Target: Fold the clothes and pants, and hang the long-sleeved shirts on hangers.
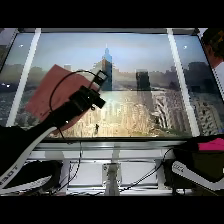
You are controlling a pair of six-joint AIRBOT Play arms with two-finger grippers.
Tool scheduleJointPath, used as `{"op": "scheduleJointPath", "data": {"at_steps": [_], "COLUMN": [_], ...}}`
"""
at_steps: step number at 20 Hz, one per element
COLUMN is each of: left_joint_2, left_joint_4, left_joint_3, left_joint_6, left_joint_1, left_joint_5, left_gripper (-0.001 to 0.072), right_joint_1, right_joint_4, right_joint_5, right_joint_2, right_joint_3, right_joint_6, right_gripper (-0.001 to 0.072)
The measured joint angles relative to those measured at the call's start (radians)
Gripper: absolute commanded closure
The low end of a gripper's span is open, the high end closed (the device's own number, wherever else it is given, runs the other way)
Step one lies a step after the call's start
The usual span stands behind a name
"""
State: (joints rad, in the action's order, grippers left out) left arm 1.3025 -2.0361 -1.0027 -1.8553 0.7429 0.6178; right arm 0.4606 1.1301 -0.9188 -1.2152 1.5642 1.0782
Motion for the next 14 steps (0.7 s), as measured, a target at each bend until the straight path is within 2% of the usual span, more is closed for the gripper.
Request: {"op": "scheduleJointPath", "data": {"at_steps": [5,12,13,14], "left_joint_2": [0.0,0.0,0.0,0.0], "left_joint_4": [0.024,0.032,0.033,0.033], "left_joint_3": [0.0,0.0,0.0,0.0], "left_joint_6": [-0.003,-0.003,-0.003,-0.003], "left_joint_1": [0.217,0.403,0.42,0.433], "left_joint_5": [-0.152,-0.21,-0.214,-0.216], "left_gripper": [0.0686,0.068,0.0641,0.048], "right_joint_1": [0.0,0.0,0.0,0.0], "right_joint_4": [0.0,0.0,0.0,0.0], "right_joint_5": [0.0,0.0,0.0,0.0], "right_joint_2": [0.0,0.0,0.0,0.0], "right_joint_3": [0.0,0.0,0.0,0.0], "right_joint_6": [0.0,0.0,0.0,0.0], "right_gripper": [0.0155,0.0155,0.0156,0.0155]}}
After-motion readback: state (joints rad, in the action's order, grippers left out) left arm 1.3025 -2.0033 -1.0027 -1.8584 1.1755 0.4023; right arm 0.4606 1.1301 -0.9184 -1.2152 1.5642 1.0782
